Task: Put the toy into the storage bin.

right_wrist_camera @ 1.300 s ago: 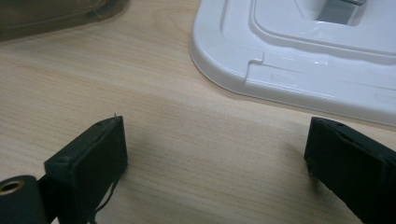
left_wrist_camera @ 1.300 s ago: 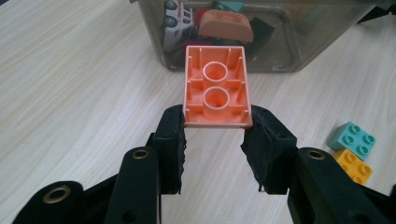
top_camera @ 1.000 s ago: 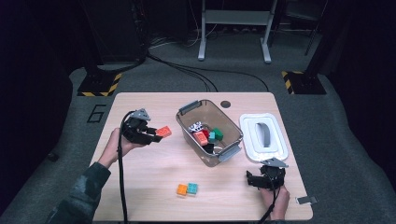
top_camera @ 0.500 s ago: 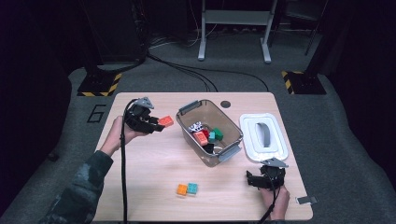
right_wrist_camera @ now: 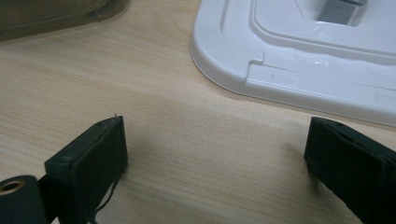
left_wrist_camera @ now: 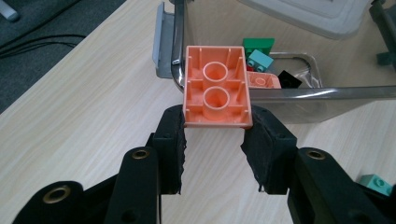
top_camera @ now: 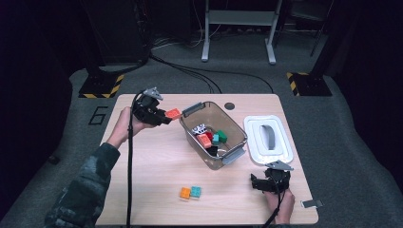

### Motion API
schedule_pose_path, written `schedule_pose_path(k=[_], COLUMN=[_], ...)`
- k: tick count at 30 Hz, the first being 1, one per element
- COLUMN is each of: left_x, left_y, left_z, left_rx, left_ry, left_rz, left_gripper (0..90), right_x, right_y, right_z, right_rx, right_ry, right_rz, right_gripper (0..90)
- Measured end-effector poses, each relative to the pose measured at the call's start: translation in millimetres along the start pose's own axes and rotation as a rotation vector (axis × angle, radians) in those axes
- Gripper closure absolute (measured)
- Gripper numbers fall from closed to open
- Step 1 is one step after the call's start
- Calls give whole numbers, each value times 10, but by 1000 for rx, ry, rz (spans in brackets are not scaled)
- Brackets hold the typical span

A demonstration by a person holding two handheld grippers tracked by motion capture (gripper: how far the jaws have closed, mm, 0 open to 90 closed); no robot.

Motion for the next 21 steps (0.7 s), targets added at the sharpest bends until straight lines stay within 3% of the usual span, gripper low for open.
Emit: schedule_pose_path(k=[13, 21], left_x=[-325, -469], left_y=[32, -17], left_z=[73, 196], left_rx=[9, 23], left_ry=[81, 181], left_rz=[13, 33], left_gripper=[590, 590], right_x=[0, 0], right_y=[0, -1], right_z=[0, 0], right_rx=[0, 0], right_ry=[0, -1], right_rz=[0, -1], right_gripper=[50, 50])
Point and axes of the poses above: each handheld gripper's, and its own axes: z roughly forward along the jaws, x roughly out of its underside, y roughly to its left, the point moved 5 cm from there along z, roughly forward along the jaws, and after that the axes turned 12 degrees about y, right-handed, at the moved point
